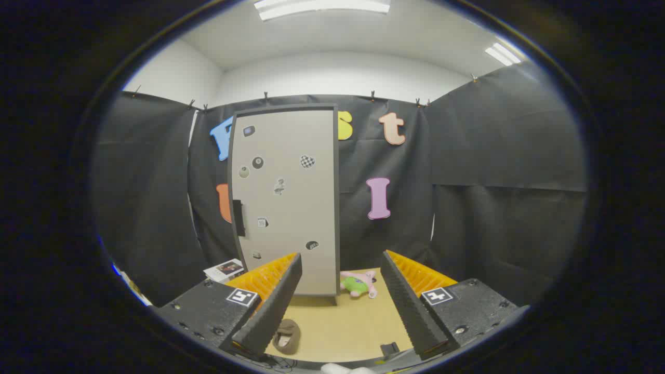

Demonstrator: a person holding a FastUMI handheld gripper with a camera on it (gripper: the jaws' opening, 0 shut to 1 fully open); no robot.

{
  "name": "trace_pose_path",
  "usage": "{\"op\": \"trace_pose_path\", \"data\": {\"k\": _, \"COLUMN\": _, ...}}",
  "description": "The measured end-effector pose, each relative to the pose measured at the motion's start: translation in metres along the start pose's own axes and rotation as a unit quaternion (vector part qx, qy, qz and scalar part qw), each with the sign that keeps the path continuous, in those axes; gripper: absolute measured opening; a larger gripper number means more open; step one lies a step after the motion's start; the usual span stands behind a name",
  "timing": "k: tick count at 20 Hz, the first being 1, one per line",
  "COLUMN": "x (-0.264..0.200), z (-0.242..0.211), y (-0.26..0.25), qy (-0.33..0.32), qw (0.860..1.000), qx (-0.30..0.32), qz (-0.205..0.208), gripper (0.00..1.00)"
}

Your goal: Open the shoe cabinet door, grab the shoes and put them into the shoe cabinet, then close the shoe cabinet door.

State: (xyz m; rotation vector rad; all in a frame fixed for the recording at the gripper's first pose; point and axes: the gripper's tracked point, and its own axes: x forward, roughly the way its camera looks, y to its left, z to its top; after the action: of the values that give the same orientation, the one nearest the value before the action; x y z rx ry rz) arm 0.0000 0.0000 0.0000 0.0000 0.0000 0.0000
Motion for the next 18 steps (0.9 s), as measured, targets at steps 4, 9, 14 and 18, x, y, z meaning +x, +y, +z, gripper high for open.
{"op": "trace_pose_path", "data": {"k": 4, "x": 0.004, "z": -0.002, "y": 0.002, "qy": 0.006, "qw": 1.0, "qx": 0.001, "qz": -0.004, "gripper": 0.99}}
{"op": "trace_pose_path", "data": {"k": 9, "x": 0.007, "z": -0.002, "y": 0.004, "qy": 0.008, "qw": 1.0, "qx": -0.003, "qz": -0.011, "gripper": 1.0}}
{"op": "trace_pose_path", "data": {"k": 14, "x": 0.017, "z": -0.003, "y": 0.013, "qy": 0.017, "qw": 1.0, "qx": -0.004, "qz": -0.011, "gripper": 1.0}}
{"op": "trace_pose_path", "data": {"k": 18, "x": 0.036, "z": -0.001, "y": 0.038, "qy": 0.02, "qw": 1.0, "qx": -0.01, "qz": -0.005, "gripper": 1.0}}
